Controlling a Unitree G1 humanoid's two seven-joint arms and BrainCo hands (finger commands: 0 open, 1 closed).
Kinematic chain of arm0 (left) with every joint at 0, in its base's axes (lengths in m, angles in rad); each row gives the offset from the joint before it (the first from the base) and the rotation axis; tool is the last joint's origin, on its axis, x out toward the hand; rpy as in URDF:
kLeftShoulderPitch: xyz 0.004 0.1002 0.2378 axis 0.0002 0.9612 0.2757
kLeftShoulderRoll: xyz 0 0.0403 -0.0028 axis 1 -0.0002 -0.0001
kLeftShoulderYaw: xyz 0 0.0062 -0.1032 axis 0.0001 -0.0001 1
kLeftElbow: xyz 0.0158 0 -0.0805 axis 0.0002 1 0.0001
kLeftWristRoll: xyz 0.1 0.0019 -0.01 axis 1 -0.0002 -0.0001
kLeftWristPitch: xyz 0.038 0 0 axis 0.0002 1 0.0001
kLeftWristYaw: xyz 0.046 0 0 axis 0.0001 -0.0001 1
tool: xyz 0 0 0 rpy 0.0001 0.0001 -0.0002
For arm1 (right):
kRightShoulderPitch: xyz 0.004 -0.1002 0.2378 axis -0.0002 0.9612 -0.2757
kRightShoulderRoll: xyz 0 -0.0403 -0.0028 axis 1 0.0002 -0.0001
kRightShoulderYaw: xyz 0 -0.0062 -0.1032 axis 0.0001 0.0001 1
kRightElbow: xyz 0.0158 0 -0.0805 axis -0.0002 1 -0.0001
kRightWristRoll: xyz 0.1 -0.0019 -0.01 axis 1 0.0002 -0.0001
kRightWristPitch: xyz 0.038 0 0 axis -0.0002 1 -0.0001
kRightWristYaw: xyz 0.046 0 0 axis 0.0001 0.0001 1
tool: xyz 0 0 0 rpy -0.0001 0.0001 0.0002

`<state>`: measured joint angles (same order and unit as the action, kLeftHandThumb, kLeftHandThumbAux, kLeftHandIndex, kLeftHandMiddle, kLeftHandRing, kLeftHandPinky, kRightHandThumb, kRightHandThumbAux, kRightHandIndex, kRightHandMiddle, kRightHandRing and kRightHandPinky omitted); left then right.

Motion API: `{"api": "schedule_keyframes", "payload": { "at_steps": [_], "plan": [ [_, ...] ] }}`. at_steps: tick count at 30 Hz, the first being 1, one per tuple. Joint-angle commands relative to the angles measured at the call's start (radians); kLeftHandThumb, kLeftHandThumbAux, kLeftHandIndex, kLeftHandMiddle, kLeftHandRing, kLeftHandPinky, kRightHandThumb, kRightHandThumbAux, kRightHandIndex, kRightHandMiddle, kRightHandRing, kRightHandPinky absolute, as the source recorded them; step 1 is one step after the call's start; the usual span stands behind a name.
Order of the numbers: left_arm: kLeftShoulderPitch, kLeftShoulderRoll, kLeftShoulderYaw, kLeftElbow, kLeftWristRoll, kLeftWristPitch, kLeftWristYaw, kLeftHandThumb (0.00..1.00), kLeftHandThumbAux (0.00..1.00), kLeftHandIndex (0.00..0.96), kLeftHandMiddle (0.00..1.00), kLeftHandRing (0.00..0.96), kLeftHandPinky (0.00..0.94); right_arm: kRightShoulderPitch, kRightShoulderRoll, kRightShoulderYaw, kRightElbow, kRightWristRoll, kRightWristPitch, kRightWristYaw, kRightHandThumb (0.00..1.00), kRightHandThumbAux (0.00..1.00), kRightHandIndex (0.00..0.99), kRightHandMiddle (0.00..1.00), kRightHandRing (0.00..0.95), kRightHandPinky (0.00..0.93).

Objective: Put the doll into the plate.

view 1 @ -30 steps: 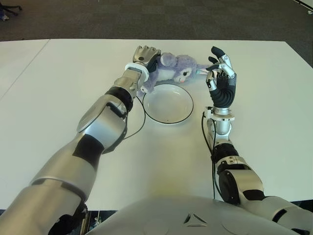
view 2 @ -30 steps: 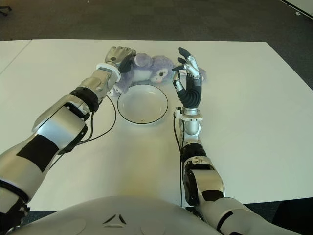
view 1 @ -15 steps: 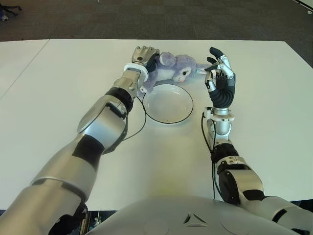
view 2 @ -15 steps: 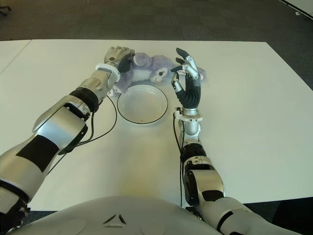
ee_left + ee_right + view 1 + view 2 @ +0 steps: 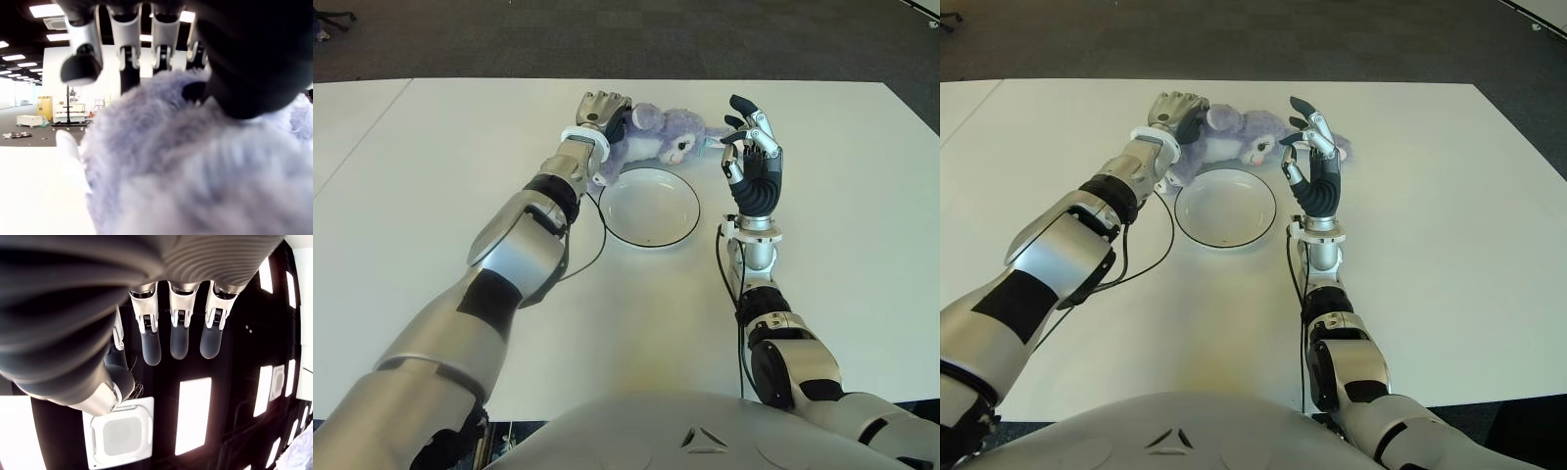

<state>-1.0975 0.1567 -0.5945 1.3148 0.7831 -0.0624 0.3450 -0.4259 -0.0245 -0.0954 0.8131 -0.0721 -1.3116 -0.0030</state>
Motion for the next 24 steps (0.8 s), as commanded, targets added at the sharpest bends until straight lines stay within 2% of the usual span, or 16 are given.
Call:
{"api": "schedule_keyframes", "payload": {
  "at_steps": [1,15,20,24],
  "plan": [
    [-0.024,0.024,0.029,0.027,-0.020,-0.040,0.102,0.739,0.696,0.442,0.819,0.818,0.827,0.654,0.135,0.056,0.382,-0.044,0.046,0.003,0.706,0.716,0.428,0.189,0.132,0.189],
    [-0.088,0.059,0.016,-0.005,0.000,-0.069,0.145,0.731,0.698,0.441,0.815,0.812,0.837,0.637,0.124,0.055,0.390,-0.039,0.092,0.022,0.706,0.715,0.428,0.191,0.139,0.205],
    [-0.099,0.062,0.015,-0.012,0.002,-0.069,0.151,0.729,0.699,0.441,0.815,0.813,0.832,0.634,0.122,0.055,0.388,-0.046,0.091,0.014,0.705,0.715,0.428,0.185,0.157,0.250],
    [-0.110,0.073,0.012,-0.030,0.009,-0.082,0.174,0.730,0.699,0.441,0.819,0.815,0.838,0.632,0.115,0.061,0.386,-0.054,0.096,0.015,0.702,0.717,0.427,0.182,0.154,0.218]
  ]
}}
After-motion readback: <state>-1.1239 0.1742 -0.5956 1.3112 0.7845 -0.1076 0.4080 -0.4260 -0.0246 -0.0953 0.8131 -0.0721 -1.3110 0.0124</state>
